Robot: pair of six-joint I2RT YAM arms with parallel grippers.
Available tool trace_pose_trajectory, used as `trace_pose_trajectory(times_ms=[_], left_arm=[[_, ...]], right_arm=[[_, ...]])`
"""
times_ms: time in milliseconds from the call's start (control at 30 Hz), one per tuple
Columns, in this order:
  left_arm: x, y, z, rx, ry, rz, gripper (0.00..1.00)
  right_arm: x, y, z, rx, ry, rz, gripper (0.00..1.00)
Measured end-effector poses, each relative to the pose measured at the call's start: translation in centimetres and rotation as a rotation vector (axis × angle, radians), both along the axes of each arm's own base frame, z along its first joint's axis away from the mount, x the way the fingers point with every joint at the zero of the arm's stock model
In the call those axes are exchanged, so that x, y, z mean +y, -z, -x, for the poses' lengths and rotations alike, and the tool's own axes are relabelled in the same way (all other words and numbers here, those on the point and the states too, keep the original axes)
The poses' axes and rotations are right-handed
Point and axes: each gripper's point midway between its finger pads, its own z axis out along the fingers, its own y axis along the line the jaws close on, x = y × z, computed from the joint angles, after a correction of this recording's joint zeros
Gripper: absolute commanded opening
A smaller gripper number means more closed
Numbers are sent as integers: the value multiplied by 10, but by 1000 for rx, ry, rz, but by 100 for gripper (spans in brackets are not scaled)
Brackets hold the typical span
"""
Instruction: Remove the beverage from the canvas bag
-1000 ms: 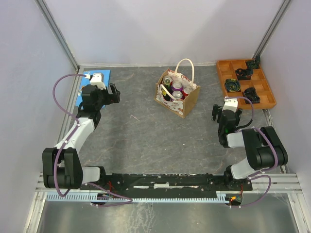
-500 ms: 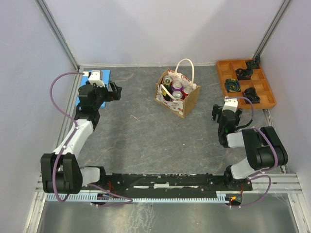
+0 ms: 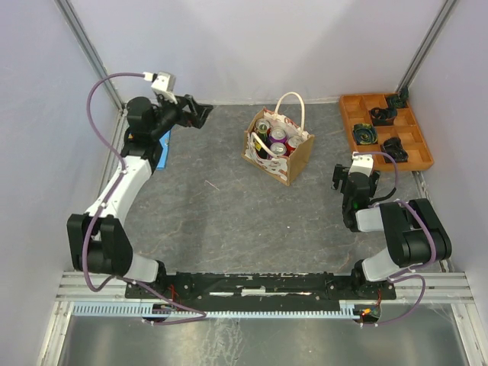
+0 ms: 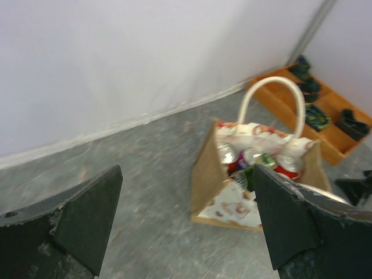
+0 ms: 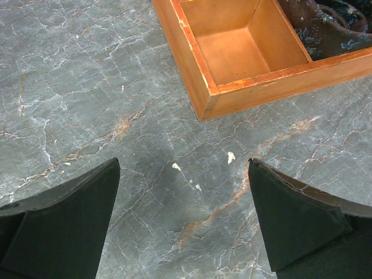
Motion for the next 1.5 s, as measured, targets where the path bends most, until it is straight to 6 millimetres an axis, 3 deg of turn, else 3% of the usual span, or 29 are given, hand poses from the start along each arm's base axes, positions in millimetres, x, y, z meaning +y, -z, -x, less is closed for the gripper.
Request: trace_pose_trajectory(times_ms=[100, 233, 300, 433, 667, 867, 1000, 1500], left_arm=[[-33, -7, -1, -11, 91, -4, 92], [-79, -14, -6, -13, 202, -8, 51], [-99, -14, -8, -17, 247, -23, 38], [-131, -15, -14, -28, 311, -41, 25], [-166, -1, -34, -24, 340, -106, 33], [-183, 50, -47, 9, 344, -212, 50], [-195, 76, -49, 24, 368, -250, 56], [-211, 109, -37, -41, 453, -258, 63]], right_arm=[[0, 0, 0, 0, 0, 0, 99], [0, 0, 0, 0, 0, 0, 99], [0, 0, 0, 0, 0, 0, 99], [0, 0, 0, 0, 0, 0, 99], [0, 0, 0, 0, 0, 0, 99], [0, 0, 0, 0, 0, 0, 99], [0, 0, 0, 0, 0, 0, 99], [0, 0, 0, 0, 0, 0, 99]])
